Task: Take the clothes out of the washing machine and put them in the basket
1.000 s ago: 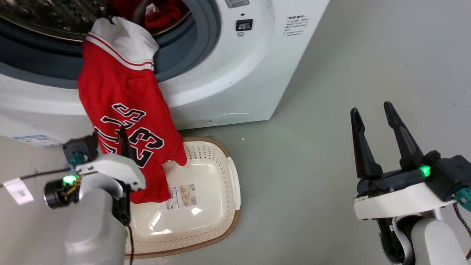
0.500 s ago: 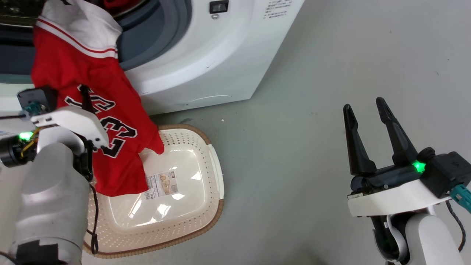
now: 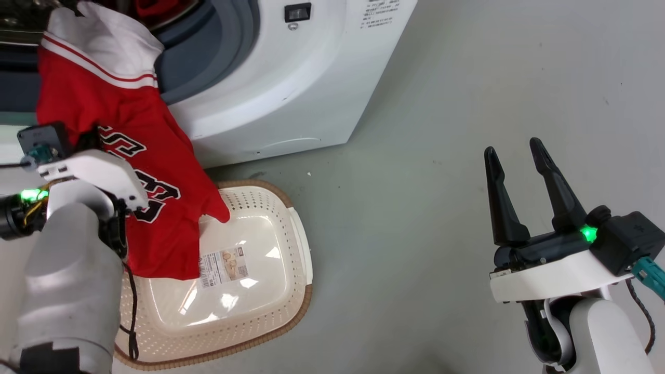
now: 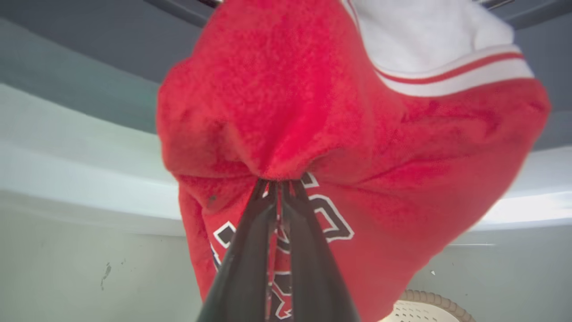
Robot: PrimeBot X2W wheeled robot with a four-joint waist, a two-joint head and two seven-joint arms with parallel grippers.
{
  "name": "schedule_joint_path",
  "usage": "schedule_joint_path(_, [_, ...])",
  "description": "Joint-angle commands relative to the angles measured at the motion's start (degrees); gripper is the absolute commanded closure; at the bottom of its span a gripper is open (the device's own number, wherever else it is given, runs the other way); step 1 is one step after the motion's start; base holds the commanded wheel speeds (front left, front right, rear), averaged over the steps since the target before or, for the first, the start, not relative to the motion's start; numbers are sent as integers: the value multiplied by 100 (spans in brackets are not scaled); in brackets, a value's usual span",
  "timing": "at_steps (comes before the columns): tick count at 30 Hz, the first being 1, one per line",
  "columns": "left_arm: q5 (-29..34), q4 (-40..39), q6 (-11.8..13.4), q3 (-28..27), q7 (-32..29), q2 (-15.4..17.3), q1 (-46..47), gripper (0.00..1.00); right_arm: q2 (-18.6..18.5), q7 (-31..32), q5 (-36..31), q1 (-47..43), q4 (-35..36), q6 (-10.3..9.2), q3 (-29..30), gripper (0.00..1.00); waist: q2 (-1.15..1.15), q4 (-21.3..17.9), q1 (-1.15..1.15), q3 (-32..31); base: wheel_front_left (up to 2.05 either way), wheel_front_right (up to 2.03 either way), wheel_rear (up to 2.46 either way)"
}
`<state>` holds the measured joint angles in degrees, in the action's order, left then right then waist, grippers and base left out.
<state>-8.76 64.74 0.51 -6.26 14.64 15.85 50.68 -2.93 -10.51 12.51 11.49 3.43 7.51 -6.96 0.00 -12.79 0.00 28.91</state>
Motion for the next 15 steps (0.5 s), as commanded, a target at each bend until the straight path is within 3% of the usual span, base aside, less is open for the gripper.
schedule_joint_path(1, [-32,-217,35,-45,86,52,-8,100,10,-6,5,8,-11,-4,10,0,0,42,0,-83,0,0,0])
schedule_joint_path(15, [73,-1924,-5,-71,63,-504,-1628,100,9,161,-115,-328,63,-4,150,0,0,434,0,-1032,0,0,0])
